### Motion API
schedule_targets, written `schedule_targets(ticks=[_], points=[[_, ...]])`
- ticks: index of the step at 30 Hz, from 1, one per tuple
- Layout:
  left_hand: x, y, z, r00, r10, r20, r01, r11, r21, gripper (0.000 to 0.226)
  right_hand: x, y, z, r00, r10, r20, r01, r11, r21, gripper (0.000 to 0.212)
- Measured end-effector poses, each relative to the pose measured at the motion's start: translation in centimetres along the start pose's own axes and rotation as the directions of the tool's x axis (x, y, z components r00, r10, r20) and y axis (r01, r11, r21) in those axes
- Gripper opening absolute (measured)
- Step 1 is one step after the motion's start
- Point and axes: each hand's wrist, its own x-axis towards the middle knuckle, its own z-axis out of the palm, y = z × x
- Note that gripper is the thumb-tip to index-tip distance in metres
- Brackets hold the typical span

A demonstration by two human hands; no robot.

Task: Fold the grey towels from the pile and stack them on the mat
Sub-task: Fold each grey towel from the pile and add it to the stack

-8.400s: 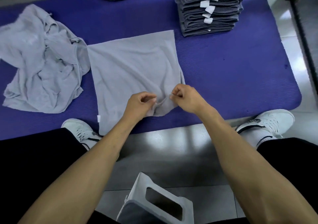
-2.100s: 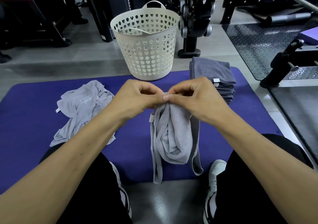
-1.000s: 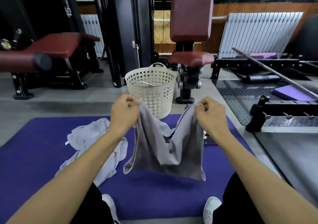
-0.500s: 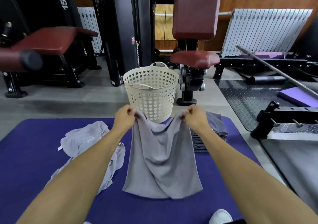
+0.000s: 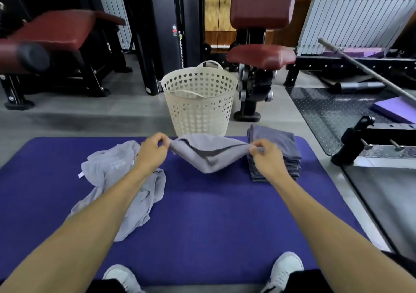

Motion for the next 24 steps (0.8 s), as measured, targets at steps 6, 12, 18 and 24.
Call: schedule_targets(ticks=[6,12,18,24], points=[[-9.4,-6.3,3.1,0.952,-0.179,0.250,0.138,0.976,0.171,0.027,-9.9,7.0,2.1,0.968,0.185,0.167,-0.173,0.981,-0.084,0.013],[-13.4,-9.3,6.5,0.931,-0.218,0.294,0.165,0.967,0.195,0.024,-13.8,10.7,4.0,0.929,0.267,0.254,-0.241,0.962,-0.129,0.013],[-14.7,-14.1,10.6,0.811,-0.346,0.472,0.198,0.921,0.336,0.029,-14.4,14.3,6.7,0.857,0.363,0.366,-0.362,0.929,-0.073,0.010],[-15.1,-13.9,14.4,0.769,-0.229,0.597,0.007,0.937,0.351,0.011,-13.4,14.8,8.3,0.775,0.349,0.527,-0.415,0.910,0.008,0.003]])
